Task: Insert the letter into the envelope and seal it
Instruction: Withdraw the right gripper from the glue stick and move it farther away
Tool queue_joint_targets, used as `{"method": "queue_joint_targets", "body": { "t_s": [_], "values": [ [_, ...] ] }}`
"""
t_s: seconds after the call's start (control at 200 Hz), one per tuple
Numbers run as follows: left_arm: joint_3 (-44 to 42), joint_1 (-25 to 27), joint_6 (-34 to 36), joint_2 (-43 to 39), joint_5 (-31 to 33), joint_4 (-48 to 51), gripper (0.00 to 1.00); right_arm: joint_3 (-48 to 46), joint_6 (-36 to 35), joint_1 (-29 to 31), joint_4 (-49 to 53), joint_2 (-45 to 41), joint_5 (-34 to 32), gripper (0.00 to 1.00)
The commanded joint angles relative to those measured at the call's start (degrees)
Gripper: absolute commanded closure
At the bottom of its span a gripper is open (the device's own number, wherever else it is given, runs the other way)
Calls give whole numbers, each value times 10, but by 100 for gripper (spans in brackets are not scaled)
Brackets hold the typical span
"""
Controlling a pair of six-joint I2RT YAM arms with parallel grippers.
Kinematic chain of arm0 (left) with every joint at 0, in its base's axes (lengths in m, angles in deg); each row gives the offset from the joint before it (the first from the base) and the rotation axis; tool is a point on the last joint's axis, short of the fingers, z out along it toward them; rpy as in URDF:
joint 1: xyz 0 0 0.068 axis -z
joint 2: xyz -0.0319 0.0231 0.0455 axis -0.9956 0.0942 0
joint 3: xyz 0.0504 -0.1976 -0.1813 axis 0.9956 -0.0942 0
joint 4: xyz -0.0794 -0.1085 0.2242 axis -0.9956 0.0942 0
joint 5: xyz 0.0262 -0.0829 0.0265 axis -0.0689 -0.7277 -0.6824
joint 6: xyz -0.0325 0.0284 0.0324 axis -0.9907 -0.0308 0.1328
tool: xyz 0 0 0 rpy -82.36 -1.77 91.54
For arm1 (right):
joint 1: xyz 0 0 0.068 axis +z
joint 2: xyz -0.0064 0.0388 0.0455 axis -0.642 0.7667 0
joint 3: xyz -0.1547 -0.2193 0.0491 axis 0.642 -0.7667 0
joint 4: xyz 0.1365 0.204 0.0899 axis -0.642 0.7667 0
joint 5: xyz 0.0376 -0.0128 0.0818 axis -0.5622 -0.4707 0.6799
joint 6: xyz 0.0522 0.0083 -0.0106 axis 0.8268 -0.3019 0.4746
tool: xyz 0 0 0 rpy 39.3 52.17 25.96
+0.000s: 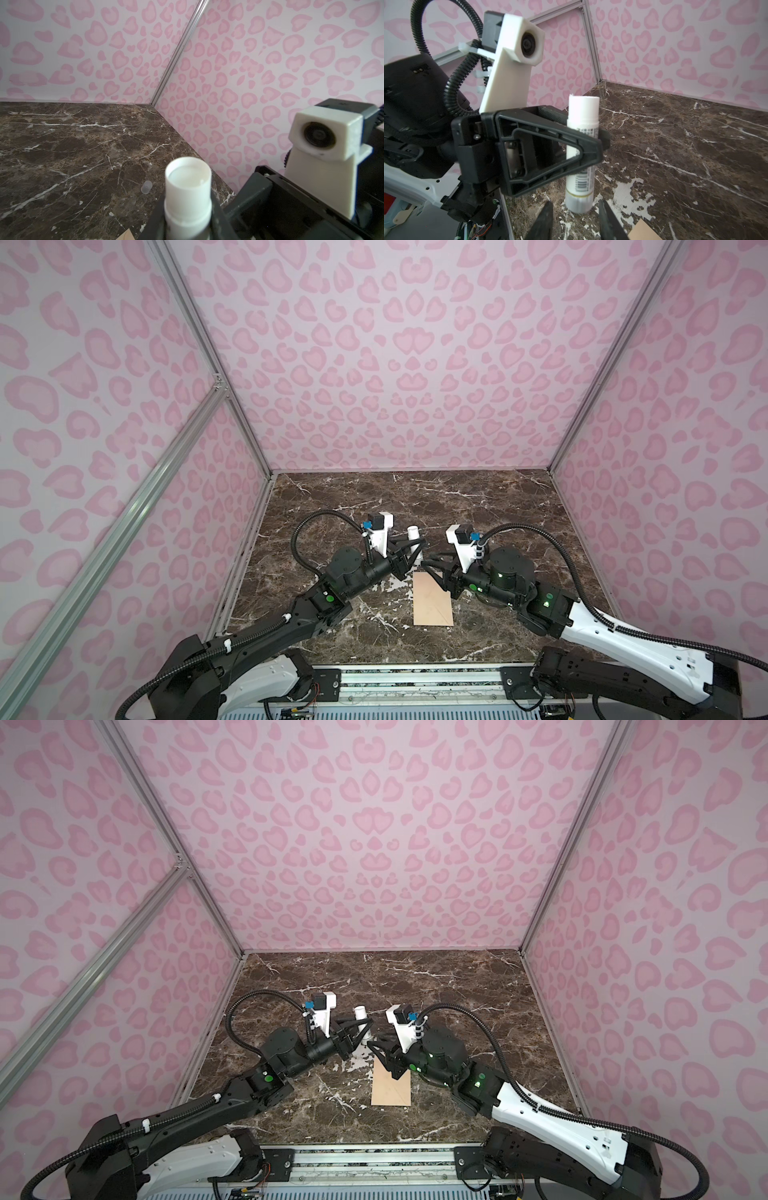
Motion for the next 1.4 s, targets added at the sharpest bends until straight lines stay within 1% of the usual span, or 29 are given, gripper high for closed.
{"method": "queue_joint_targets", "body": {
  "t_s": [0.0,0.125,0.285,0.43,0.565,0.665,0.785,0.86,0.97,1.16,1.395],
  "values": [
    [-2,-1,16,-11,5,3,96,-24,-53,-16,19,-19,-23,58],
    [-4,-1,24,-14,-3,12,96,-39,-67,-71,48,-45,-28,55],
    [-9,-1,47,-12,-14,26,96,-22,-77,-142,114,-34,-82,53],
    [-24,9,77,-9,-14,30,96,12,-43,-189,169,27,-138,52],
    [-34,30,120,-5,12,40,96,61,-7,-225,231,112,-163,48],
    [-40,36,138,2,30,43,96,106,25,-238,278,175,-198,48],
    [-47,41,158,10,39,39,96,158,38,-247,335,241,-201,48],
    [-61,43,170,13,41,15,96,184,55,-255,365,277,-203,48],
    [-84,45,190,17,25,-28,97,217,79,-268,411,323,-200,48],
    [-101,53,206,22,47,-50,97,240,94,-288,450,360,-181,47],
    [-97,58,205,45,48,-53,97,248,99,-312,462,404,-135,47]
  ]
}}
